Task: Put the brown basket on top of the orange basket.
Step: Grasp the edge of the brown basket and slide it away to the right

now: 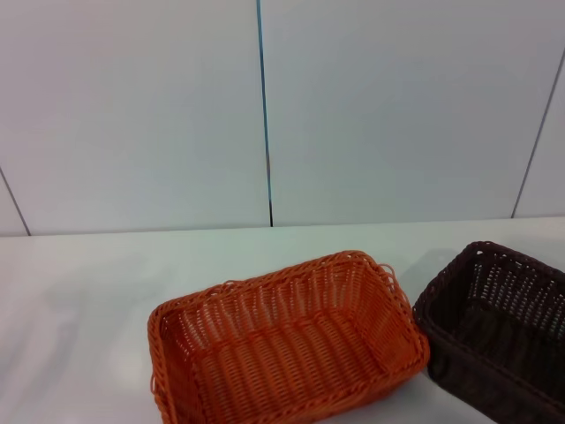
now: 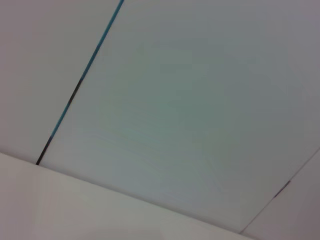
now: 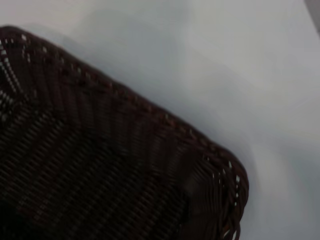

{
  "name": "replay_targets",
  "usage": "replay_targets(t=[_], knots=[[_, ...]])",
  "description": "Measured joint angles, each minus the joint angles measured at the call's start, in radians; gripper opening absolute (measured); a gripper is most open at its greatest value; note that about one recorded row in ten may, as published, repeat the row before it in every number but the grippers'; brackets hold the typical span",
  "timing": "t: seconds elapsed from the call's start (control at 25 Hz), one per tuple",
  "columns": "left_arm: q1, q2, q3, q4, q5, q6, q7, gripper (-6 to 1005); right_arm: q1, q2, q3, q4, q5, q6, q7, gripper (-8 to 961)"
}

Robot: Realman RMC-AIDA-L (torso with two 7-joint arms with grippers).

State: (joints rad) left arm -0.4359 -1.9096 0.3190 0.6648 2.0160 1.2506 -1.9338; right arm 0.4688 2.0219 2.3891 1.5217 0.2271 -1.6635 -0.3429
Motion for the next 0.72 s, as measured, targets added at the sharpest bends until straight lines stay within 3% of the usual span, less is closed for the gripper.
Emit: replay_targets(t=[0.24,0.72], knots=[[0.000,0.000,0.000,0.001,0.004,-0.003,0.001,860,-0.067,0.054,-0.010,-0.006,0.000,0.127,-0.018,758],[0.003,0.001,0.000,0.004,0.004,0.002,0.003,860,-0.156,0.064,-0.060,-0.029,0.144,0.242,-0.004,757]])
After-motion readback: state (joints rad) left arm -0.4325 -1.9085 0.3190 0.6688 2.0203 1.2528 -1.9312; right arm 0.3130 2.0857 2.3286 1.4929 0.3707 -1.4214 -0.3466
